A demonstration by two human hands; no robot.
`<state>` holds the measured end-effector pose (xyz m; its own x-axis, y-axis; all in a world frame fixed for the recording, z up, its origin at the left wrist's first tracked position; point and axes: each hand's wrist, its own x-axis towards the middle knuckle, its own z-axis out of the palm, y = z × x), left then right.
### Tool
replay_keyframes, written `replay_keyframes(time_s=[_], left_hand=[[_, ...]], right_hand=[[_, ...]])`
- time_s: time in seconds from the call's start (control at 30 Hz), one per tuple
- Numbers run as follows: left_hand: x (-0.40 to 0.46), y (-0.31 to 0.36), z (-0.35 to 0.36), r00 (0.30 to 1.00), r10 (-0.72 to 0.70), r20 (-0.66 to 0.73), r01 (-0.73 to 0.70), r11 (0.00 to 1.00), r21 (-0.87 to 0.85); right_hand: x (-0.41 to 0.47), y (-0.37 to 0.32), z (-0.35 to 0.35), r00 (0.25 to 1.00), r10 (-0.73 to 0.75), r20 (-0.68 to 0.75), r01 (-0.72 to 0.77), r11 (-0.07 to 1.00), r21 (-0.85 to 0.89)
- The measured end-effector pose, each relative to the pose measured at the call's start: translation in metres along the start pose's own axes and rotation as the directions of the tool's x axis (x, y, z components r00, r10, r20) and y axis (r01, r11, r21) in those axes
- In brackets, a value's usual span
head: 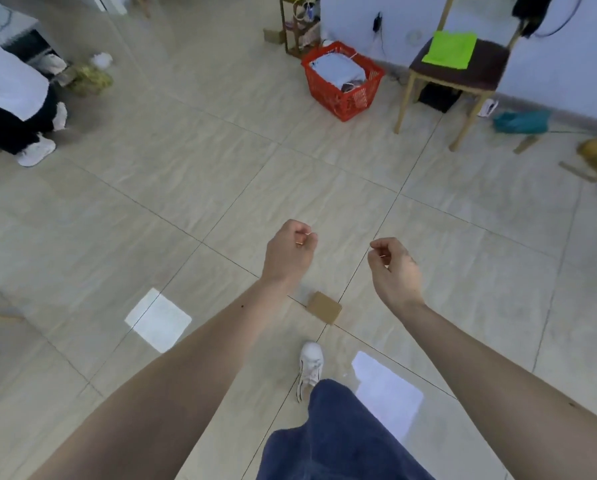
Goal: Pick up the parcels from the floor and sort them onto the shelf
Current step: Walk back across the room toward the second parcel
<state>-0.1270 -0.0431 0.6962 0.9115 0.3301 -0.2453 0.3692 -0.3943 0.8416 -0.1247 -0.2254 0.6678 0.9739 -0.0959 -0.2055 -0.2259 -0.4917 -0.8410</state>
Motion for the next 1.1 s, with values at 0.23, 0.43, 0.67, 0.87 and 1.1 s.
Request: replay_keyframes(time_s=[0.23, 0.43, 0.67, 0.87, 1.1], left_hand=[[0.085, 0.031, -0.003, 0.973, 0.089, 0.213, -0.116, 0.986, 0.118], [0.151, 0.058, -0.005, 0.930, 0.126, 0.344, -0.187, 0.971, 0.148], [0.228, 0.078, -0.008, 0.825, 0.204, 0.527, -0.329, 0.932, 0.153], [0.284, 0.081, -0.022, 0.664, 0.260, 0.701, -0.481, 0.867, 0.134], [0.309, 0.080, -0.002, 0.468, 0.246, 0.849, -0.584, 0.807, 0.088]], right_hand=[[0.051, -0.029, 0.012, 0.982, 0.115, -0.152, -0.114, 0.993, 0.017], [0.086, -0.054, 0.024, 0.946, 0.204, -0.250, -0.191, 0.979, 0.075], [0.115, -0.077, 0.059, 0.844, 0.332, -0.421, -0.286, 0.943, 0.169], [0.126, -0.100, 0.110, 0.684, 0.459, -0.567, -0.339, 0.888, 0.310], [0.119, -0.109, 0.143, 0.477, 0.595, -0.647, -0.381, 0.804, 0.458]])
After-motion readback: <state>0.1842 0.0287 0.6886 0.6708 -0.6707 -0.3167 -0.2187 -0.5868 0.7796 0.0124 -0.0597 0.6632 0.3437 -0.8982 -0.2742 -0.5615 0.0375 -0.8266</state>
